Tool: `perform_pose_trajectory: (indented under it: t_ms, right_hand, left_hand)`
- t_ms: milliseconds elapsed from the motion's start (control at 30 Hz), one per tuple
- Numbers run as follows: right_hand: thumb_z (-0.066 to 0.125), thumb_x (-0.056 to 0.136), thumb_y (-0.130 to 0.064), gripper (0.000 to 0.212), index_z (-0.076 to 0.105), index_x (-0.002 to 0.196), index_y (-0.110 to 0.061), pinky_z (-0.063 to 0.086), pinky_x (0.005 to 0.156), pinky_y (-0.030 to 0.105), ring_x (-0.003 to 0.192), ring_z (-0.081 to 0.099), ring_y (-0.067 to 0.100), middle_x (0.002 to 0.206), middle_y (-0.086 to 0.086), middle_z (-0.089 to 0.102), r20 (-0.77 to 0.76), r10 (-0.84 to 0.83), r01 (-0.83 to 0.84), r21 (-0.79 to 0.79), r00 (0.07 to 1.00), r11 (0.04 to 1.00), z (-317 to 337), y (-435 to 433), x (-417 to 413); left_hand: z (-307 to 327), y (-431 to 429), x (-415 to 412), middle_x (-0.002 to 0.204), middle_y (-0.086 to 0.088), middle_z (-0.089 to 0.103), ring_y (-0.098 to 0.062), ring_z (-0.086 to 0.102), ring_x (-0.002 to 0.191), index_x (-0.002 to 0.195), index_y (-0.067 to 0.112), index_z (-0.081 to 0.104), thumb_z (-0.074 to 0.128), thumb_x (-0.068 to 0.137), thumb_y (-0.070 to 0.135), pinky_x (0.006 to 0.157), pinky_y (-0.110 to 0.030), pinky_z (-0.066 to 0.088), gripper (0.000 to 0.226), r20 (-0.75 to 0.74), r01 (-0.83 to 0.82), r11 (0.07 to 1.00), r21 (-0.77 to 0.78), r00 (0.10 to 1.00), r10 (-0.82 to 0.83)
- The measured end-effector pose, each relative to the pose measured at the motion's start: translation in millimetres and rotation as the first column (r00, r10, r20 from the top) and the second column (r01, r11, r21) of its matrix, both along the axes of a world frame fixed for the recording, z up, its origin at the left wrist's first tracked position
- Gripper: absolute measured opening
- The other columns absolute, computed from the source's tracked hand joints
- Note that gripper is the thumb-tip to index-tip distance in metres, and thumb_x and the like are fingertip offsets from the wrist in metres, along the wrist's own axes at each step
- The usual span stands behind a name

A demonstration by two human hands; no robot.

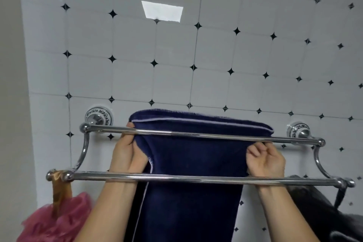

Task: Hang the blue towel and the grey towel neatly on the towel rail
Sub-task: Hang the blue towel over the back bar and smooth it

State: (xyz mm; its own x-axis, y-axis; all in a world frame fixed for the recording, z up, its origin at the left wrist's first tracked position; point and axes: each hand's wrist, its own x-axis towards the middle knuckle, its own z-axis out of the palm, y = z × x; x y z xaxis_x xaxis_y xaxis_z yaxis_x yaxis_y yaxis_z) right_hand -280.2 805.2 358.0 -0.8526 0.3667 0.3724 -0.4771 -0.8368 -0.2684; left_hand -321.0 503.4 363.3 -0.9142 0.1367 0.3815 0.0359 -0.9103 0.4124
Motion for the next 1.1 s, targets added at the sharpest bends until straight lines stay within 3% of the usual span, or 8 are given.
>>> perform_pose_trajectory:
  t_ms: [167,300,433,533,633,733,900,1100]
  right_hand:
    - [0.059,0.070,-0.022,0.006,0.059,0.073,-0.017,0.041,0.062,0.026,0.064,0.047,0.014,0.077,-0.002,0.055,-0.184,0.037,-0.016,0.116,0.982,0.993,4,2,-1]
    - [0.073,0.075,-0.047,0.034,0.056,0.061,-0.021,0.050,0.086,0.031,0.073,0.057,0.013,0.069,-0.006,0.056,-0.226,0.029,0.020,0.212,0.974,0.977,13,-5,-5]
    - [0.063,0.082,-0.009,0.036,0.046,0.054,-0.024,0.053,0.073,0.025,0.064,0.054,0.011,0.057,-0.009,0.048,-0.181,-0.128,0.177,0.283,0.975,0.943,12,-5,-9]
    - [0.045,0.087,0.005,0.036,0.054,0.069,-0.025,0.051,0.058,0.019,0.065,0.059,0.009,0.069,-0.008,0.059,-0.128,-0.222,0.251,0.315,0.967,0.915,5,2,-11]
    - [0.068,0.083,-0.009,0.020,0.054,0.085,-0.023,0.040,0.037,0.014,0.054,0.059,0.005,0.072,-0.008,0.065,-0.072,-0.388,0.387,0.354,0.919,0.852,1,1,-10]
    - [0.087,0.061,-0.036,0.046,0.050,0.083,-0.020,0.034,0.033,0.013,0.042,0.050,0.004,0.063,-0.005,0.059,0.010,-0.528,0.491,0.354,0.849,0.796,-10,-7,-6]
    - [0.082,0.047,-0.066,0.055,0.053,0.070,-0.025,0.023,0.034,0.014,0.040,0.031,0.010,0.057,0.000,0.038,0.071,-0.628,0.545,0.430,0.775,0.720,-17,-17,-3]
    - [0.070,0.061,-0.060,0.040,0.057,0.060,-0.022,0.022,0.034,0.014,0.029,0.034,0.009,0.047,-0.005,0.050,0.099,-0.609,0.483,0.515,0.787,0.708,-10,-20,9]
  left_hand:
    - [-9,-1,-1,0.101,-0.010,0.070,-0.028,0.068,0.099,0.100,0.004,0.068,0.065,0.059,0.002,0.105,-0.040,0.041,0.041,-0.147,0.150,0.925,0.350,0.984,-0.104]
    - [-2,7,0,0.072,-0.004,0.055,-0.021,0.054,0.075,0.076,0.011,0.054,0.068,0.084,0.023,0.078,-0.034,0.049,0.020,-0.393,0.170,0.946,0.275,0.918,-0.050]
    - [5,14,-7,0.059,0.007,0.028,-0.010,0.039,0.060,0.064,0.025,0.021,0.080,0.065,0.005,0.062,-0.019,0.044,0.062,-0.334,-0.190,0.976,0.107,0.918,0.215]
    - [-2,16,-11,0.064,0.008,0.042,-0.009,0.046,0.062,0.067,0.025,0.038,0.057,0.067,-0.018,0.066,-0.019,0.048,0.047,-0.304,-0.377,0.924,0.064,0.874,0.378]
    - [-7,20,-6,0.080,0.006,0.062,-0.011,0.061,0.074,0.086,0.021,0.055,0.055,0.073,-0.014,0.079,-0.024,0.053,0.038,-0.266,-0.507,0.861,0.029,0.827,0.496]
    - [-15,23,-6,0.084,0.004,0.064,-0.008,0.063,0.076,0.096,0.019,0.053,0.082,0.066,0.000,0.081,-0.025,0.054,0.045,-0.200,-0.690,0.724,0.002,0.709,0.677]
    - [-30,24,-8,0.084,-0.011,0.046,-0.003,0.042,0.063,0.083,0.028,0.051,0.085,0.057,0.055,0.066,-0.015,0.043,0.050,-0.156,-0.931,0.265,-0.251,0.309,0.938]
    - [-30,26,-5,0.075,0.006,0.038,0.004,0.037,0.061,0.082,0.025,0.052,0.085,0.058,0.052,0.067,-0.014,0.039,0.048,-0.173,-0.941,0.257,-0.221,0.297,0.939]
